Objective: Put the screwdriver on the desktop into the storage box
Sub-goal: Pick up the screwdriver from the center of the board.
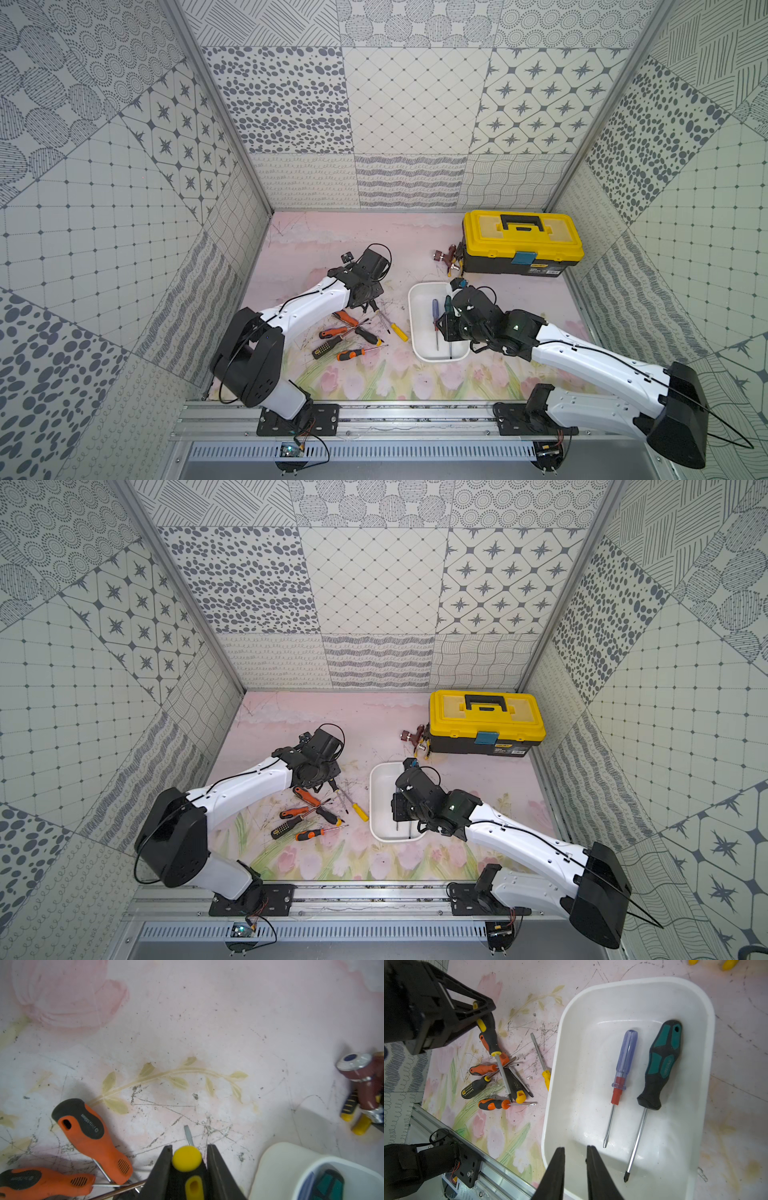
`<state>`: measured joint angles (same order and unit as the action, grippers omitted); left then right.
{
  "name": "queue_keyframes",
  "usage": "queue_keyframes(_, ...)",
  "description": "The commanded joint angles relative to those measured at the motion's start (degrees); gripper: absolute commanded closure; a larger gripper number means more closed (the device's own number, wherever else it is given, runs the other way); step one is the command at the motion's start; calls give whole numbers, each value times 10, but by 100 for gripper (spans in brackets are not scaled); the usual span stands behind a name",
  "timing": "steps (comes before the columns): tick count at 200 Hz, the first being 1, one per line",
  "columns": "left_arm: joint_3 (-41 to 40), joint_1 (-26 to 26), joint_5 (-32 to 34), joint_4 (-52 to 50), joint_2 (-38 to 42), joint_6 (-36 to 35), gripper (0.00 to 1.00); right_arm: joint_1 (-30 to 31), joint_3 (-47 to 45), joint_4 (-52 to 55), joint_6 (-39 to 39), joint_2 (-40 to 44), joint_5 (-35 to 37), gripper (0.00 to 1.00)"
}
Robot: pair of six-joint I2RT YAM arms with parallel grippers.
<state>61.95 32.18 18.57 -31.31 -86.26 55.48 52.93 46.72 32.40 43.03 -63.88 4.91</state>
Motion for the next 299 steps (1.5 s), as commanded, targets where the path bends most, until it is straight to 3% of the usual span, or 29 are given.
queue_keyframes(1, 5, 27, 50, -39, 89, -23, 100, 1, 13, -13, -8, 13, -19, 74)
queue_keyframes(14, -10, 28, 28, -14, 132, -32, 100, 1, 12, -26, -12, 19, -40, 73)
queue_keyframes(34, -52, 29, -60, 73, 198, -48, 100, 1, 5, -61, -14, 34, -83, 68)
queue_keyframes(67, -131, 29, -272, 278, 273, -51, 100, 1, -18, -143, -15, 78, -170, 44)
queue_keyframes(95, -189, 28, -410, 473, 288, 6, 100, 1, -47, -214, -8, 125, -232, 30)
queue_keyframes(144, -254, 30, -491, 717, 249, 131, 100, 1, -69, -242, 4, 152, -248, 13)
queue_keyframes(194, -262, 37, -544, 829, 219, 171, 100, 1, -71, -258, 12, 125, -254, 11)
queue_keyframes(224, -263, 39, -544, 802, 223, 153, 100, 0, -81, -260, 12, 140, -246, 12)
queue_keyframes(244, -272, 40, -536, 805, 224, 152, 100, -1, -86, -264, 15, 143, -248, 18)
queue_keyframes(299, -273, 50, -522, 784, 223, 127, 100, 0, -92, -305, 26, 129, -276, 77)
